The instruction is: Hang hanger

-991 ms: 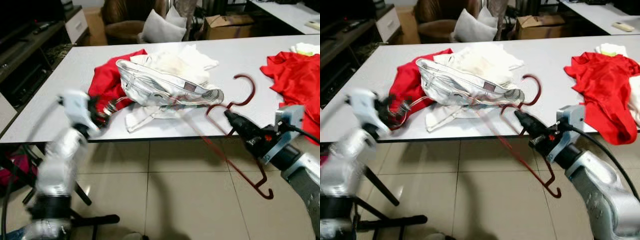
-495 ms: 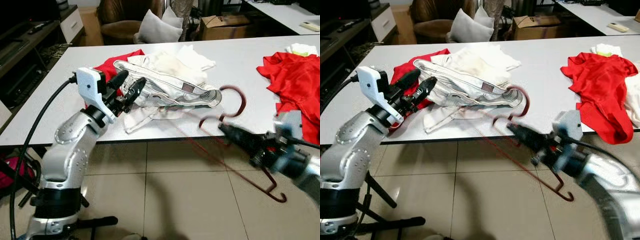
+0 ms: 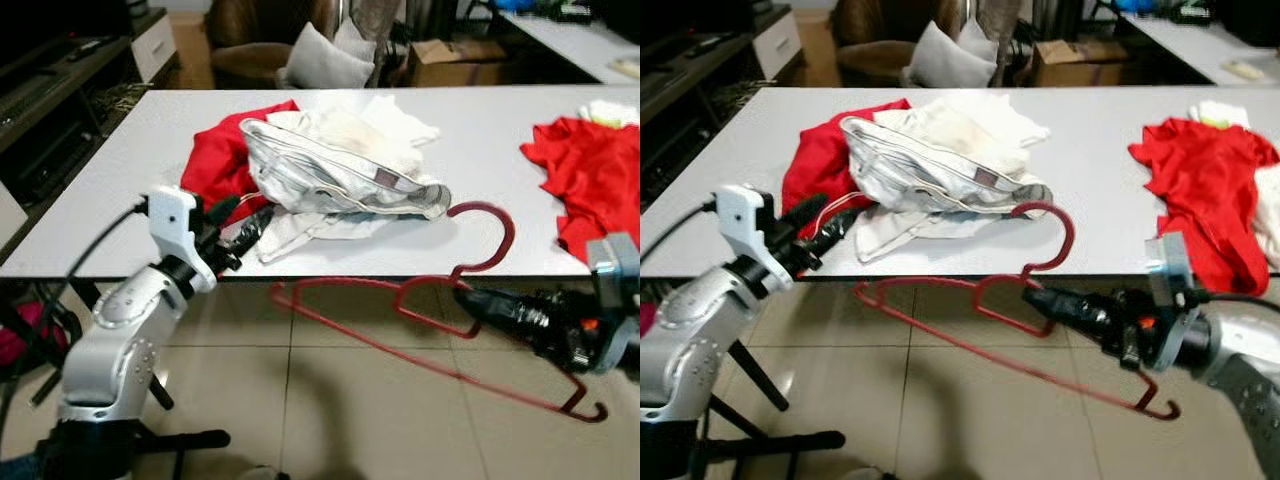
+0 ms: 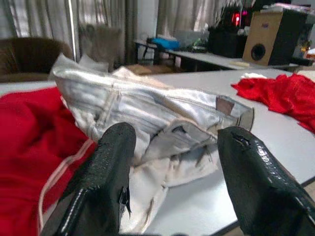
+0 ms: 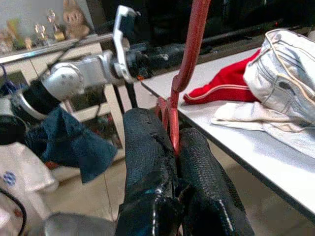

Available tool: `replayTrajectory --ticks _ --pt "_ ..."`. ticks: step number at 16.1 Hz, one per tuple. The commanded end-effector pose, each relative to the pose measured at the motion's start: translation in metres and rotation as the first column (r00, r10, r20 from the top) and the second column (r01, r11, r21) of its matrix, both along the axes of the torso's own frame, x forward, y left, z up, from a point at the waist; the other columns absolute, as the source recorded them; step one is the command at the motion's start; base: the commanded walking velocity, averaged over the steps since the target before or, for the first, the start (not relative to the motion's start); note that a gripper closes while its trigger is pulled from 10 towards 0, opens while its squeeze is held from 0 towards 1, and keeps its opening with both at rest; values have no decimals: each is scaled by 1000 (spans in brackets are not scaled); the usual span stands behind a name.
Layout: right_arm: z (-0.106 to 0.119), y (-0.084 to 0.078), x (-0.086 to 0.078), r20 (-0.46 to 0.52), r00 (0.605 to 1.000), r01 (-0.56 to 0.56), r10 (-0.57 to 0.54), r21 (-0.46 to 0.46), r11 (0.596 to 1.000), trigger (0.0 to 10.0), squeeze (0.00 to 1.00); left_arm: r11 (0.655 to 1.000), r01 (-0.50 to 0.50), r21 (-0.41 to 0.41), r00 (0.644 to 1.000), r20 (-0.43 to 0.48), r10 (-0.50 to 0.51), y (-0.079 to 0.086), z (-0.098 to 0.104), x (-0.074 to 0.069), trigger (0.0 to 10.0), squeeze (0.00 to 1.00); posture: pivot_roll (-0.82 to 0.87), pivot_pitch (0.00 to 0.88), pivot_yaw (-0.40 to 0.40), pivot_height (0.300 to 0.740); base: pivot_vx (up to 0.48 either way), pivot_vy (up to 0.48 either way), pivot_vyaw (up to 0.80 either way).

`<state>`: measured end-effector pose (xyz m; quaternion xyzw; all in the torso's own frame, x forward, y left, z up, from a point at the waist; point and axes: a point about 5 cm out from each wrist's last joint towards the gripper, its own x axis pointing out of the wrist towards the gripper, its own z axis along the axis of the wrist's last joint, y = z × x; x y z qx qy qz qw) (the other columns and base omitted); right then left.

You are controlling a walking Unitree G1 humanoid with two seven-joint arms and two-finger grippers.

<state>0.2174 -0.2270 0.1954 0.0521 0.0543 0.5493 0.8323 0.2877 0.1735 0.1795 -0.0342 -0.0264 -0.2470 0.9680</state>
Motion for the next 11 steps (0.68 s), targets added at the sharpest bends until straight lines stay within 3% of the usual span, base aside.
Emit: replayTrajectory --ticks 1,2,3,5,6,8,9,10,11 --pt "4 2 5 52 999 -2 4 -30 1000 10000 0 999 33 -9 999 31 -33 -6 10 1 10000 0 -137 0 28 719 0 0 0" --pt "5 5 8 76 997 1 3 -49 999 10000 0 993 100 -63 993 62 -96 -12 19 1 10000 0 -138 0 29 719 0 0 0" --pt "6 9 12 117 993 -16 28 -100 995 10000 0 945 283 -163 958 98 -270 -22 34 -3 10000 1000 -139 0 31 719 0 0 0" --pt "17 16 20 187 977 -76 103 -150 986 10000 0 828 558 -53 829 66 -555 -36 44 -3 10000 1000 -137 0 34 719 0 0 0" --pt "19 18 22 198 973 -86 116 -156 984 10000 0 806 590 -38 807 48 -589 -37 44 -2 10000 1000 -137 0 34 719 0 0 0" --pt "29 28 24 249 946 -163 207 -186 969 10000 0 653 755 61 655 -42 -754 -49 45 1 10000 1000 -143 0 47 719 0 0 0" --pt "31 30 24 265 937 -175 226 -203 964 10000 0 566 820 87 573 -100 -814 -52 42 -4 10000 0 -146 0 52 719 0 0 0" --pt "32 30 24 270 931 -191 245 -212 959 10000 0 503 857 112 515 -150 -844 -55 39 -6 10000 0 -149 0 59 719 0 0 0" --pt "34 30 22 270 926 -208 263 -216 954 10000 0 464 879 108 476 -165 -864 -57 38 -4 10000 0 -150 0 63 719 0 0 0"
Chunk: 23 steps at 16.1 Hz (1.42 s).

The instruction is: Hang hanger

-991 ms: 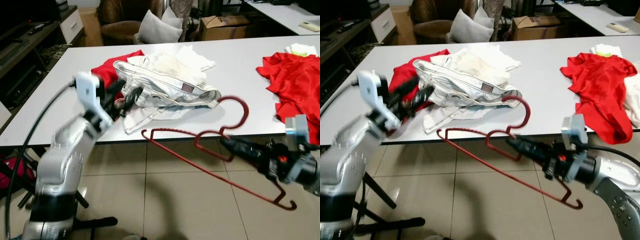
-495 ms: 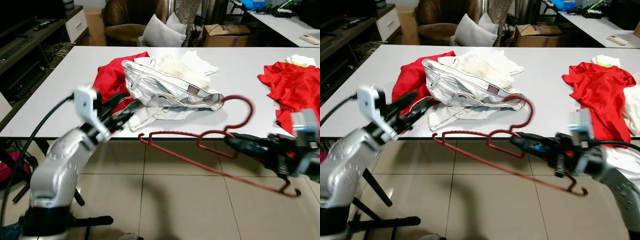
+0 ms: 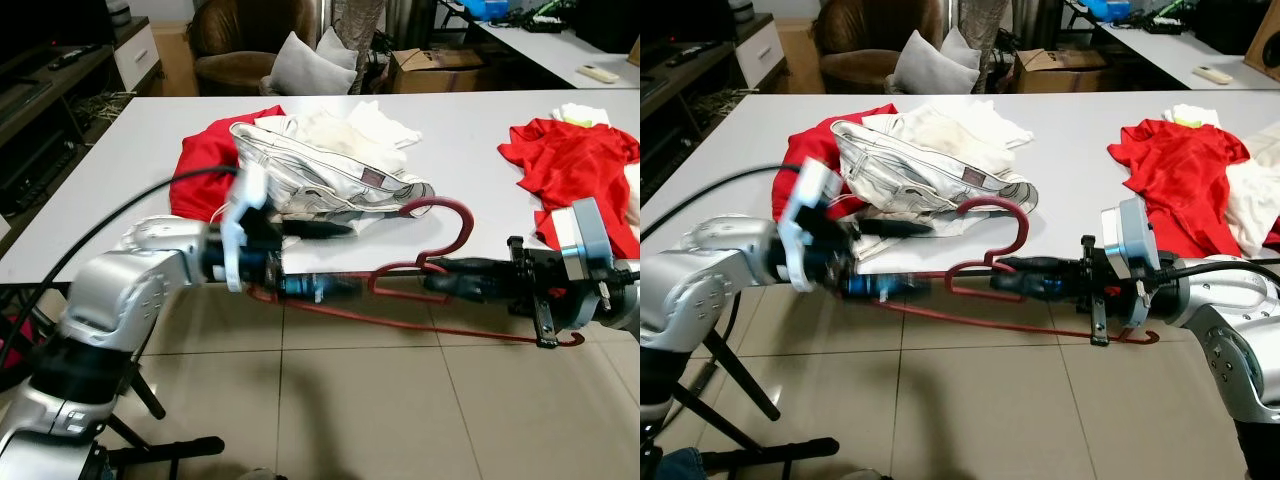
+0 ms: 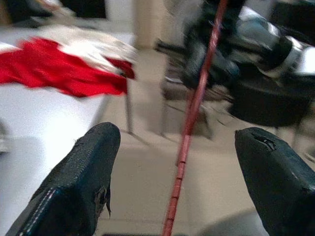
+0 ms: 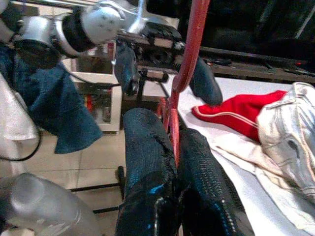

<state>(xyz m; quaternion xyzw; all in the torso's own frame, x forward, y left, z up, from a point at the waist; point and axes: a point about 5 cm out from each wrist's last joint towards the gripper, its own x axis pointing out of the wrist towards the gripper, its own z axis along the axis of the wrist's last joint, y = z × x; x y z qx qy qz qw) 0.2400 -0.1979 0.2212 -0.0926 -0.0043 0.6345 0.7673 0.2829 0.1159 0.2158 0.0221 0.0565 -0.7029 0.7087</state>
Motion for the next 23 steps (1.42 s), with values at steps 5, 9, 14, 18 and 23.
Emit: replayTrajectory --ticks 5,9,14,18,23 --pt "7 3 0 52 998 -28 30 -34 999 10000 0 991 85 106 996 -1 -85 0 -1 5 0 0 -157 0 88 719 0 0 0" --pt "6 5 3 62 998 -29 31 -32 999 10000 0 992 33 119 999 -5 -33 2 -2 13 0 0 -151 0 91 719 0 0 0" --pt "7 9 8 76 997 -17 19 -30 999 10000 0 989 -31 146 999 -4 32 3 -6 21 0 0 -150 0 98 719 0 0 0" --pt "8 10 12 85 996 -11 14 -32 999 10000 0 991 -33 133 999 16 31 3 -3 22 0 0 -150 0 98 719 0 0 0" --pt "8 9 14 91 996 -9 12 -34 999 10000 0 994 -3 113 1000 25 0 2 -3 20 0 0 -145 0 93 719 0 0 0"
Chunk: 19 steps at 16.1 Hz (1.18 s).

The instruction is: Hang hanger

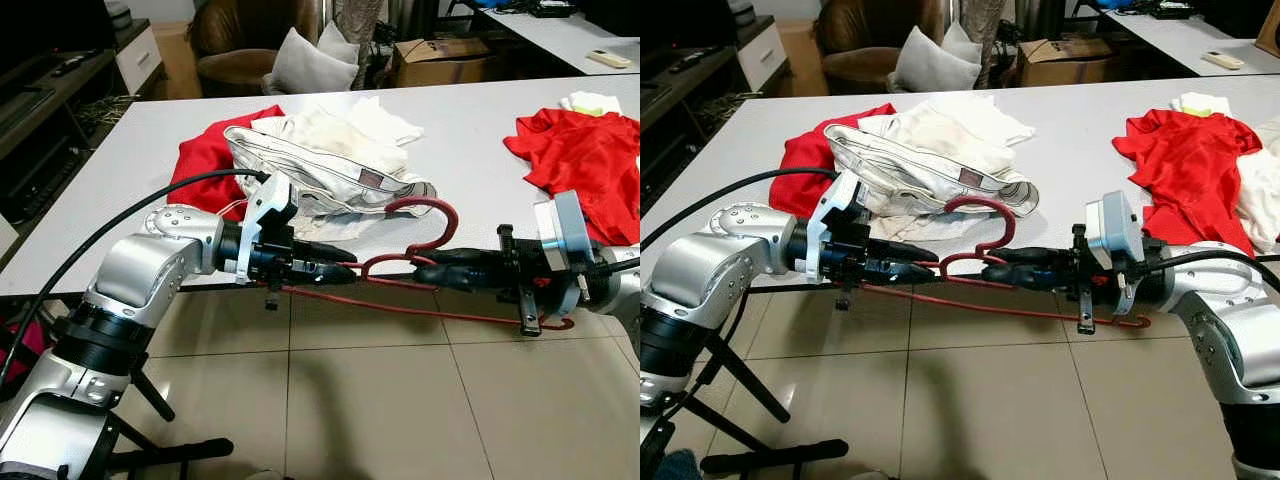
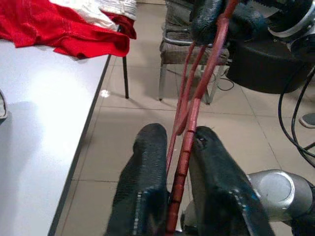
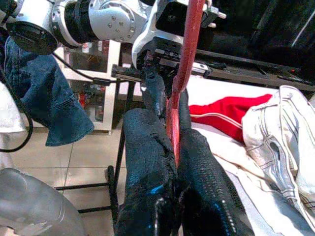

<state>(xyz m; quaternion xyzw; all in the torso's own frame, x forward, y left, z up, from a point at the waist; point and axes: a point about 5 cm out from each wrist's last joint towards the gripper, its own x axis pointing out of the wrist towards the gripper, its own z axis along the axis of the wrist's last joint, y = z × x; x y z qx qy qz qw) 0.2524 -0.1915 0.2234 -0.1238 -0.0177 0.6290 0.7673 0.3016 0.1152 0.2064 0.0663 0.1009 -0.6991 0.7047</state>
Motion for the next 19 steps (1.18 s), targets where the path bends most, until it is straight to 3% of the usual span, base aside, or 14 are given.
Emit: replayTrajectory --ticks 1,6,7,8,10,14,16,17,19 --pt "6 3 2 29 999 -17 17 -4 1000 10000 0 1000 -1 -13 1000 26 1 3 7 1 0 0 -146 0 92 719 0 0 0" --pt "4 1 3 -32 999 -26 26 6 1000 10000 0 997 78 20 997 26 -78 7 7 -6 0 0 -146 0 88 719 0 0 0" --pt "5 -1 7 -66 998 8 -6 31 999 10000 980 995 89 38 995 33 -90 11 8 -7 0 0 -146 0 88 719 0 0 0" --pt "7 -2 9 -77 997 22 -19 37 999 10000 1000 994 92 60 995 44 -95 13 9 -7 0 0 -148 0 90 719 0 0 0" --pt "6 -6 7 -59 998 -3 1 -38 999 10000 1000 987 100 123 992 69 -109 21 16 -5 0 0 -148 0 90 719 0 0 0" --pt "-1 0 1 -81 994 -76 68 -106 991 10000 980 979 124 160 984 110 -142 20 27 -6 0 0 -149 0 85 719 0 0 0" --pt "-1 3 -1 -97 991 -102 92 -106 989 10000 443 980 123 157 984 110 -142 18 28 -6 0 0 -149 0 85 719 0 0 0" --pt "-2 8 -1 -103 988 -124 112 -123 985 10000 0 979 126 160 983 110 -145 18 28 -5 0 0 -151 0 86 719 0 0 0" --pt "-6 12 3 -96 990 -121 108 -151 981 10000 0 977 141 160 980 114 -160 16 28 -7 0 0 -151 0 86 719 0 0 0"
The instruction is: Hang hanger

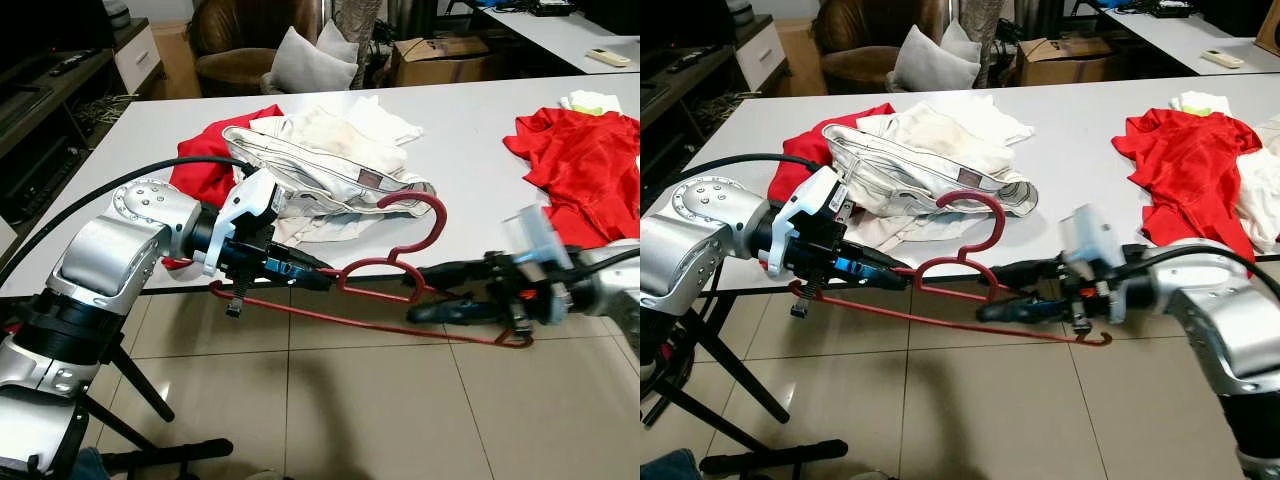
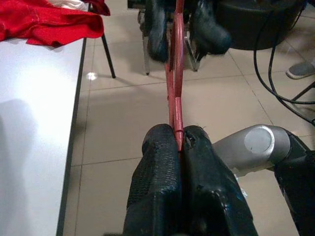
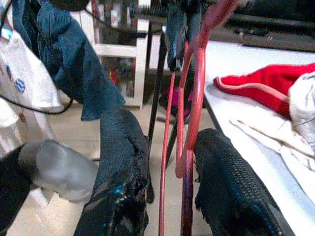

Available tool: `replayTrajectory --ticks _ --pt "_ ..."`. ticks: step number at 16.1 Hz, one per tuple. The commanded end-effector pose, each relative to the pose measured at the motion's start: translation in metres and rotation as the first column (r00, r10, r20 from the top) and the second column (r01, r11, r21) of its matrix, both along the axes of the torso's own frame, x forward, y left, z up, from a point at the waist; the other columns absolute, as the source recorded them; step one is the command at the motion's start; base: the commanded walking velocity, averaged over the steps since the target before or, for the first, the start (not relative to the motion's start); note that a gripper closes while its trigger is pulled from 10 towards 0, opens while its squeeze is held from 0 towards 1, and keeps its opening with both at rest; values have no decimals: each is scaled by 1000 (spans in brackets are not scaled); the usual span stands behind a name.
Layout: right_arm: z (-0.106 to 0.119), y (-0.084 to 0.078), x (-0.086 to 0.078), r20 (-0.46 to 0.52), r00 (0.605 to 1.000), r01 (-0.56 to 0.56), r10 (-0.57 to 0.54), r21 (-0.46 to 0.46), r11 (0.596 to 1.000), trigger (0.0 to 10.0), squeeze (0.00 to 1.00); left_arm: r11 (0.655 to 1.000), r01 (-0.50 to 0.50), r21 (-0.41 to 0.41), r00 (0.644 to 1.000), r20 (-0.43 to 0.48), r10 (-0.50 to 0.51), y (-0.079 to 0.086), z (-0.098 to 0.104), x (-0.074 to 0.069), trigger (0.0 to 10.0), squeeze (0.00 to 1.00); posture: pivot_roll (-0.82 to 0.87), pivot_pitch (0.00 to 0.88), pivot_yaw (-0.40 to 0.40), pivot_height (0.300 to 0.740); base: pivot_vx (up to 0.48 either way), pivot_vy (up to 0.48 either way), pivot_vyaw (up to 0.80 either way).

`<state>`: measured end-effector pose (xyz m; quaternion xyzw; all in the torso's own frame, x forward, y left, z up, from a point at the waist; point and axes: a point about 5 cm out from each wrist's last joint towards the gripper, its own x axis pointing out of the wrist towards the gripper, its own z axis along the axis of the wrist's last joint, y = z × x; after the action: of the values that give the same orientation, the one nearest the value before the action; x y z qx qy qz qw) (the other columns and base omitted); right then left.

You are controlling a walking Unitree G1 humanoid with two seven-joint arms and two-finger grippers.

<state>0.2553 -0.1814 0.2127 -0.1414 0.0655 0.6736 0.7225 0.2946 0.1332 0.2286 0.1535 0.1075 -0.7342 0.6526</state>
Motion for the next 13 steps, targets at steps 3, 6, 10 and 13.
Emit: replayTrajectory --ticks 3,6,10,13 --pt "4 3 8 -4 1000 3 -3 -15 1000 0 0 1000 21 11 999 41 -21 -5 9 0 0 0 -150 0 79 719 0 0 0" --pt "10 2 15 -29 1000 -6 6 -8 1000 0 0 1000 9 18 998 59 -10 -5 12 7 0 0 -155 0 75 719 0 0 0" --pt "15 0 12 -65 997 -38 37 -12 999 0 0 1000 -1 16 998 70 0 -3 14 10 0 0 -160 0 85 719 0 0 0" --pt "12 -1 11 -83 996 -36 35 -3 999 0 0 1000 -3 17 997 78 2 -3 14 11 0 0 -155 0 87 719 0 0 0"
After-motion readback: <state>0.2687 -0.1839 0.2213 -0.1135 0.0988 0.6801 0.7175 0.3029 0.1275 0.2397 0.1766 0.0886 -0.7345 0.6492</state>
